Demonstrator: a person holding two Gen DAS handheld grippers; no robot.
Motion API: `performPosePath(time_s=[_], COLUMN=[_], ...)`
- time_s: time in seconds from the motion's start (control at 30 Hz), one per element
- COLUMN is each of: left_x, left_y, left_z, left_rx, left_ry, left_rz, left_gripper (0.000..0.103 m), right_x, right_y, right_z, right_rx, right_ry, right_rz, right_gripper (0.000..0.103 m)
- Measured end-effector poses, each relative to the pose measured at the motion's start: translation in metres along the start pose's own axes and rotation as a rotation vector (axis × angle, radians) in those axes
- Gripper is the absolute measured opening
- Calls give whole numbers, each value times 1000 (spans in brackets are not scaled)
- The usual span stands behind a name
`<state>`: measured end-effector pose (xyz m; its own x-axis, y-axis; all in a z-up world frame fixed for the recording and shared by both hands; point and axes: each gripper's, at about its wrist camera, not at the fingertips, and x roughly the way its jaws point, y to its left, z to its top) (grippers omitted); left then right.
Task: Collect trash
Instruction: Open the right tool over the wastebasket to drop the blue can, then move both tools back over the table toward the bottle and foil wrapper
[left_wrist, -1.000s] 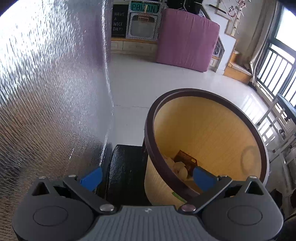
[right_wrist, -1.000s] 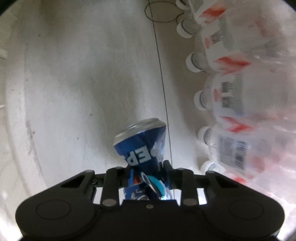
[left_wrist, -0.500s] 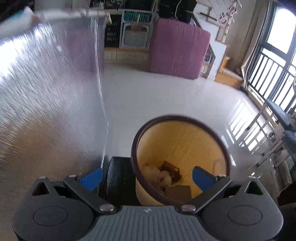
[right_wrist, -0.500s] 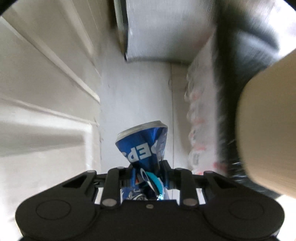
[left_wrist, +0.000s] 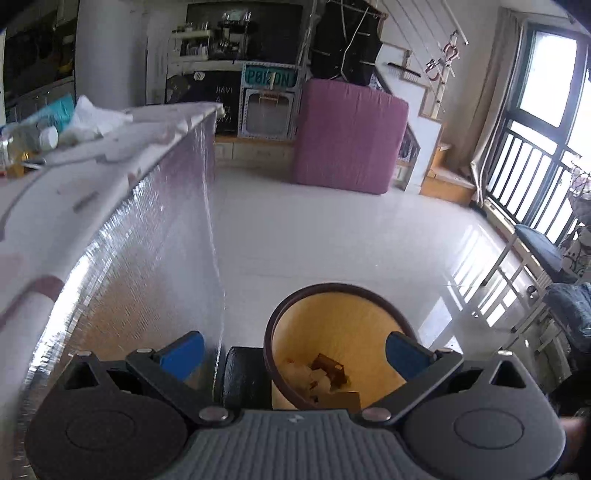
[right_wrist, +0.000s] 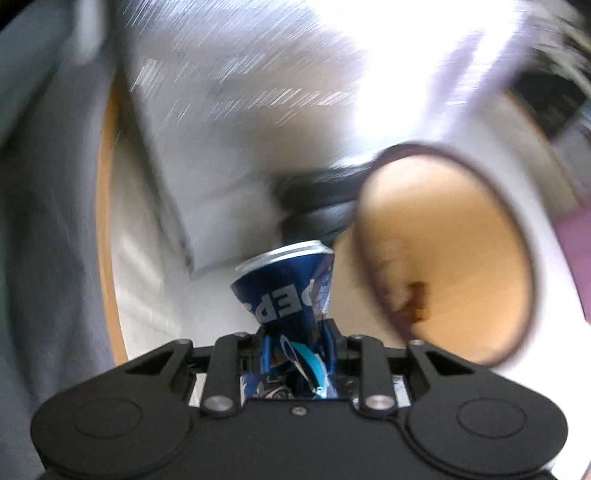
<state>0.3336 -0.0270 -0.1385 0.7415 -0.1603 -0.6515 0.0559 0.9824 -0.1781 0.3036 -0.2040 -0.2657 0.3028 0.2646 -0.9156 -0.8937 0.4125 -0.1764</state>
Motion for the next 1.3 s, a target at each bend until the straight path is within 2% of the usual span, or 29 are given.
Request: performPosePath(time_s=[0.17,0.4,0.43,0.47,0.53,0.63,0.8,0.93,1.1,1.23,1.3], left_x=[-23,-43,-44,-45,-48,-55,-67,-82,-108,-128,-138], left_y=[0,9,11,14,19,25,30,33,40,51,57], left_z=[7,16,18,20,22,23,23,22,27,32,36], left_rx=[8,28,26,23,18,12,15,19,28,21,23], left_ry=[-10,5,6,8,8,2,-4,-14,-36,-50,-59], left_rz=[-12,-5,-2,2,9,15,3,-7,2,6,19], left_gripper=[103,103,103,103,103,103,103,103,103,103,103], right_x=[-53,-50,-49,-46,-42,-45,-67,-96,-155,-193,-210], right_y=[-51,-108,-116,-122,-132,-136,-110,-97,-59,-35,-27], right_z=[25,55,58,60,63,64,63,61,65,73,78], right_rx=[272,552,600,640,731,840,865,905,903,891,885], right_ry=[-57,-85,-96,-109,-122,-131,-150,-183,-249,-305,-342], right_rz=[-169,-326,-348,-360,-371,-360,-326,-302,-319,-342,-360], right_gripper=[28,29,35,46,54,55,56,62,78,100,103])
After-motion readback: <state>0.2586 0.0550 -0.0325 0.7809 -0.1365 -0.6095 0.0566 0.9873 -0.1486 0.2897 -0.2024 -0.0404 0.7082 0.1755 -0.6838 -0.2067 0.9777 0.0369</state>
